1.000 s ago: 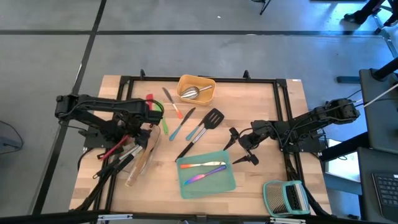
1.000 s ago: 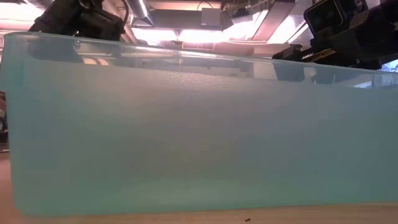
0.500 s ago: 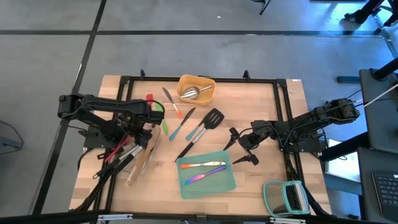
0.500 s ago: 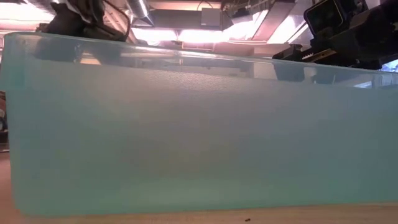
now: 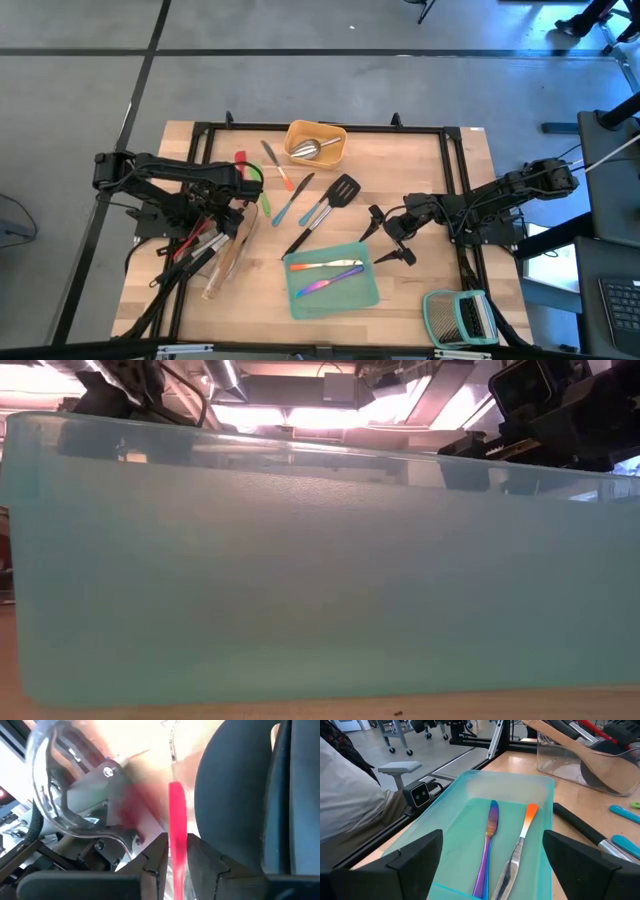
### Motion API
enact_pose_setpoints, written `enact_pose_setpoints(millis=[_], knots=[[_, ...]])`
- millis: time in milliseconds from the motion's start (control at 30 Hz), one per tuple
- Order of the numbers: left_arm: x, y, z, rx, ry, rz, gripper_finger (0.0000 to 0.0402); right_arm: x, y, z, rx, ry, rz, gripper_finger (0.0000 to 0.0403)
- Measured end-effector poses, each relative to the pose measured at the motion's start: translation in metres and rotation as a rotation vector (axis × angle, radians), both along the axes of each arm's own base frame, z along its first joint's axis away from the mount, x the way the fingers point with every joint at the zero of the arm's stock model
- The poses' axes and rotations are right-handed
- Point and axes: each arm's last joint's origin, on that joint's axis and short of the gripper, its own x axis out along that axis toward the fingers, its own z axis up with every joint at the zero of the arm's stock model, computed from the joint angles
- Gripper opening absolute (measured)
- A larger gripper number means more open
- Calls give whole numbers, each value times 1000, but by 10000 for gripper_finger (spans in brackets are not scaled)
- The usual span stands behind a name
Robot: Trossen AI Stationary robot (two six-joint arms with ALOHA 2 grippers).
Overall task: Pick & Place Kitchen Items
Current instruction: Put the red spatula into the transparent bin
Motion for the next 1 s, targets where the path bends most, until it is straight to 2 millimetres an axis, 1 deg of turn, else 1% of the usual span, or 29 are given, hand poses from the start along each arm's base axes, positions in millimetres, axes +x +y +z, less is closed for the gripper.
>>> enact_pose_setpoints(millis=[267,400,533,700,833,1000], knots=[[1,0,1,5,-4,7,77,0,0,0,0,0,1,346],[8,2,11,12,-39,-18,96,0,0,0,1,0,3,346],[17,4,31,36,-77,-43,123,0,0,0,1,-1,2,346],[28,7,63,79,-136,-46,149,0,0,0,1,-2,2,346],[39,9,90,108,-243,-15,155,0,0,0,1,0,1,346],[55,10,119,217,-424,7,150,0,0,0,1,1,1,346]])
